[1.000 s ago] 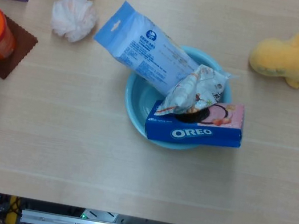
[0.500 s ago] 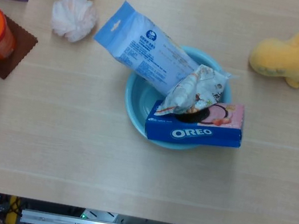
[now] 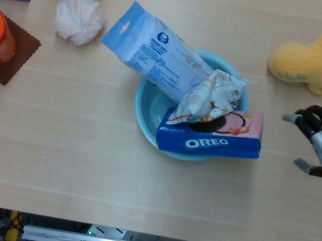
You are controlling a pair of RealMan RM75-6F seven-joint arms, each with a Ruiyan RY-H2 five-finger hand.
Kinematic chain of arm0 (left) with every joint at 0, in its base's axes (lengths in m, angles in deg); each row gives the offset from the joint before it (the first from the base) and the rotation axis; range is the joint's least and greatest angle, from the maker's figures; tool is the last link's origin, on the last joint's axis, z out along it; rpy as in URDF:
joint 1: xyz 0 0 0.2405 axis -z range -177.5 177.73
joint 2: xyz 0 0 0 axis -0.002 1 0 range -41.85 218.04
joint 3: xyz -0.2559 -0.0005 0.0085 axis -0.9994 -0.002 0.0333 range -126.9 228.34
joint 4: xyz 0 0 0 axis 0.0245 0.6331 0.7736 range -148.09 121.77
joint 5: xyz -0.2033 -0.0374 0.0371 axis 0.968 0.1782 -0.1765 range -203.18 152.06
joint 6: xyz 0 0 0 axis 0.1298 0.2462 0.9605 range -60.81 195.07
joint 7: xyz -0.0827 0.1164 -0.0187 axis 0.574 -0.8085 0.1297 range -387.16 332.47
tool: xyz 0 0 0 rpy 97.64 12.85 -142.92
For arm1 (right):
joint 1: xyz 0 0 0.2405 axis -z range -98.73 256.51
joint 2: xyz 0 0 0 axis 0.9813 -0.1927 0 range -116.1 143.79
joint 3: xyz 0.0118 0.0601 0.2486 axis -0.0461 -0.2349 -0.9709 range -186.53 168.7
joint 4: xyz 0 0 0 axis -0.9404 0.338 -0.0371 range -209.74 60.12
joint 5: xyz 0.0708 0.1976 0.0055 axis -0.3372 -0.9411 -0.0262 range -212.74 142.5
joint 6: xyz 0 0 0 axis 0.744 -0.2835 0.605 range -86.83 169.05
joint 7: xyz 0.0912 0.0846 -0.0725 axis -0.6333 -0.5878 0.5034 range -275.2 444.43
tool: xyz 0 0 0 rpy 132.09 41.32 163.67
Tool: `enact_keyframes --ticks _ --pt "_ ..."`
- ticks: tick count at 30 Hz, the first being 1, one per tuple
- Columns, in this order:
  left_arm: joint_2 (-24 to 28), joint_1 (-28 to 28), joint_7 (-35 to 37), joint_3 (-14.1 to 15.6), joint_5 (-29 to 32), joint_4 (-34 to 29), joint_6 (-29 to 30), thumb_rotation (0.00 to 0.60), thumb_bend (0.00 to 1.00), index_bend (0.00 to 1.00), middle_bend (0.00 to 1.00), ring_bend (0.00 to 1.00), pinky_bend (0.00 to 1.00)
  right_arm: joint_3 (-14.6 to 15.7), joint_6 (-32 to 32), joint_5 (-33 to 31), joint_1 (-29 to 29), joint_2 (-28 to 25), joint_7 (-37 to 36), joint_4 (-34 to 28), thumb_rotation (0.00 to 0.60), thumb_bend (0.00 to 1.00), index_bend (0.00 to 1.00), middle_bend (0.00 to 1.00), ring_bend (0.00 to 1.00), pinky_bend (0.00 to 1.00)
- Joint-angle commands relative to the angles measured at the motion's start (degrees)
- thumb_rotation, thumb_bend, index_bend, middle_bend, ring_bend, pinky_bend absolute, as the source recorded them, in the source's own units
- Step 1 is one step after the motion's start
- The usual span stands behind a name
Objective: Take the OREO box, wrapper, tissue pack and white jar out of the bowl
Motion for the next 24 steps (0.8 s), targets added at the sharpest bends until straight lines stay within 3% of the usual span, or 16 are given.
enact_keyframes --ticks 1,9,17,24 --pt "0.21 -0.19 0.59 -0.03 0.25 0.5 0.03 0.6 0.36 0.17 0.22 0.21 0.16 -0.77 1.68 -0.99 -1.52 1.65 1.56 -0.62 0.6 0.03 0.29 0.36 0.27 0.4" --pt "0.43 -0.29 1.28 -0.02 0.86 1.33 -0.53 0.6 0.36 0.17 0.22 0.21 0.16 -0.17 5.8 -2.76 -4.14 4.65 5.21 -1.2 0.6 0.04 0.29 0.36 0.27 0.4" --pt "0.26 0.29 0.79 -0.21 0.75 1.76 -1.3 0.6 0.36 0.17 0.22 0.21 0.16 -0.25 6.02 -4.21 -5.22 9.31 7.23 1.78 0.6 0.06 0.34 0.39 0.31 0.4" --pt "0.33 0.43 1.32 -0.1 0.9 1.96 -1.91 0.6 0.36 0.17 0.22 0.21 0.16 -0.78 4.52 -4.49 -5.99 13.7 8.5 5.01 0.6 0.15 0.48 0.49 0.42 0.53"
